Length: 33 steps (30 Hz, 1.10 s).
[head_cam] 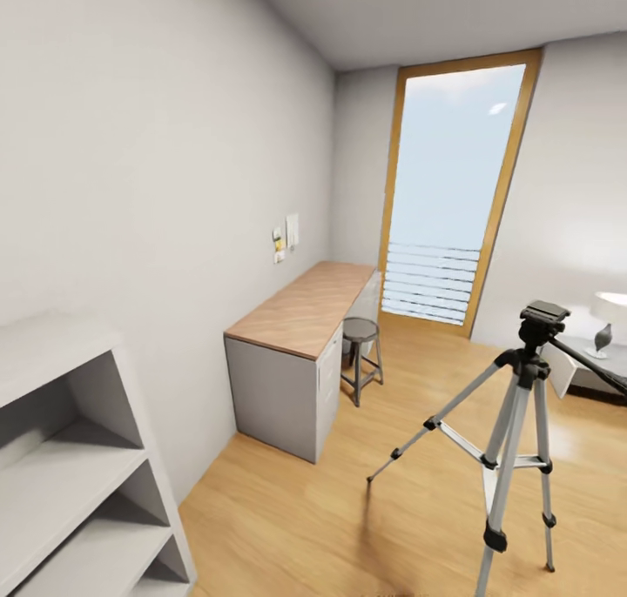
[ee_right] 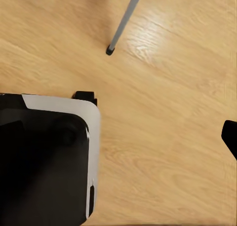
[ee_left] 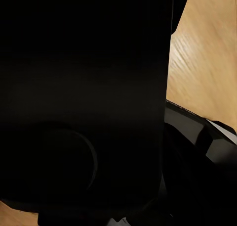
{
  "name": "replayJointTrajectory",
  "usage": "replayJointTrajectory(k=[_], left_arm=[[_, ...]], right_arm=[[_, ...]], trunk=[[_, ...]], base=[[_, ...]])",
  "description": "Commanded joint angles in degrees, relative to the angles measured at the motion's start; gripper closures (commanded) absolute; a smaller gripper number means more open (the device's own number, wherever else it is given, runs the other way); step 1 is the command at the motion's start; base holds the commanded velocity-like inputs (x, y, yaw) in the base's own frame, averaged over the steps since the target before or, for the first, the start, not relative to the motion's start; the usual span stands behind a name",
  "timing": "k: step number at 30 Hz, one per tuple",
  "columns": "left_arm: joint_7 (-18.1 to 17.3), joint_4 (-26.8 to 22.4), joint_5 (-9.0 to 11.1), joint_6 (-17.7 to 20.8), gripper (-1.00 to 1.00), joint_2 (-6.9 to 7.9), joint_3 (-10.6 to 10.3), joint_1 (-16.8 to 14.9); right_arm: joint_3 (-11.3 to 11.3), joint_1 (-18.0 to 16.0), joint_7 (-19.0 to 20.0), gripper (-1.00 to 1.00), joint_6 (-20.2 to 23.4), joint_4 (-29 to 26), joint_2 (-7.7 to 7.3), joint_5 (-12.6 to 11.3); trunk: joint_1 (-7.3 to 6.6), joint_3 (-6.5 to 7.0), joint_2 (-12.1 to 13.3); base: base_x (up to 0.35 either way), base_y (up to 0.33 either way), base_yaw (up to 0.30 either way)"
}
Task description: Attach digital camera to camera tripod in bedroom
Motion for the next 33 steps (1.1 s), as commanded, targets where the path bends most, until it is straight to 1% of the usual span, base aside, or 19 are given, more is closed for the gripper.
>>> replayJointTrajectory(k=[1, 17, 22, 33], left_arm=[[-0.3, 0.0, 0.5, 0.2, 1.00, 0.02, -0.4, 0.0], [-0.3, 0.0, 0.5, 0.2, 1.00, 0.02, -0.4, 0.0], [-0.2, 0.0, 1.1, 0.2, 1.00, 0.06, -0.4, 0.0], [-0.2, -0.1, 1.1, 0.2, 1.00, 0.08, -0.4, 0.0]], right_arm=[[-0.5, -0.1, 0.1, -1.00, -0.3, 0.2, -0.04, 0.5], [-0.5, -0.1, 0.0, -1.00, -0.3, 0.2, -0.04, 0.4], [-0.5, -0.1, 0.0, -1.00, -0.3, 0.2, -0.04, 0.4], [-0.5, -0.1, 0.1, -1.00, -0.2, 0.2, -0.04, 0.4]], trunk=[[0.02, -0.02, 0.0], [0.02, -0.02, 0.0], [0.02, -0.02, 0.0], [0.02, -0.02, 0.0]], base=[[0.015, 0.107, -0.289], [0.002, 0.019, -0.292], [0.000, 0.000, -0.292], [0.000, 0.000, -0.292]])
